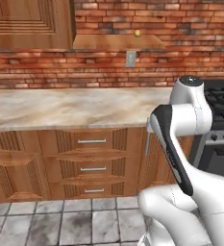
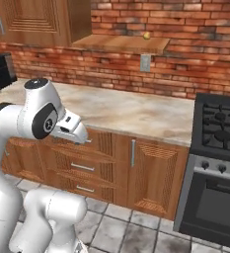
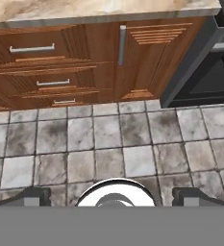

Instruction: Pick the mangos from the cabinet and place them in one bowl. Pick the bell pepper from the sink and place it in the other bowl.

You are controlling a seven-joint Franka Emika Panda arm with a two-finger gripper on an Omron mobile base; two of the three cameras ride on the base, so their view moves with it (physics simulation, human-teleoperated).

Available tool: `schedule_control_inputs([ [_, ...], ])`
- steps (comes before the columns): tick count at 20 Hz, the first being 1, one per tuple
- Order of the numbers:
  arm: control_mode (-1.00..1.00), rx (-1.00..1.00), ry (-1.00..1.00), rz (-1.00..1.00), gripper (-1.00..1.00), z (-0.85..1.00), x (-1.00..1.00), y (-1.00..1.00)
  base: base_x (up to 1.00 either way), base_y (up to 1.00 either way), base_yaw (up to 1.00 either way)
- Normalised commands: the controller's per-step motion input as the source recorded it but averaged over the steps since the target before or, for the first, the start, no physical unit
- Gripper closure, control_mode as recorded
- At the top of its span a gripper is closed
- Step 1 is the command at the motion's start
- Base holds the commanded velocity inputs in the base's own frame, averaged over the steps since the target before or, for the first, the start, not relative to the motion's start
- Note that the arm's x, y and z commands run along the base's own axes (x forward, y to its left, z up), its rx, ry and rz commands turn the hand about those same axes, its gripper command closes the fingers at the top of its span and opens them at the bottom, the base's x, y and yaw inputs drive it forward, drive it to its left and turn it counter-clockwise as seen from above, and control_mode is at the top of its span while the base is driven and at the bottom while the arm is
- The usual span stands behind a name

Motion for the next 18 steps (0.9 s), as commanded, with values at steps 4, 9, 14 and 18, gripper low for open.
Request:
schedule_control_inputs([
  [4,1.00,0.00,0.00,0.00,-1.00,0.00,0.00,0.00,0.73,0.43,-0.17],
  [9,1.00,0.00,0.00,0.00,-1.00,0.00,0.00,0.00,0.90,0.23,-0.09],
  [14,1.00,0.00,0.00,0.00,-1.00,0.00,0.00,0.00,0.89,-0.36,-0.02],
  [18,1.00,0.00,0.00,0.00,-1.00,0.00,0.00,0.00,0.54,-0.68,0.01],
])
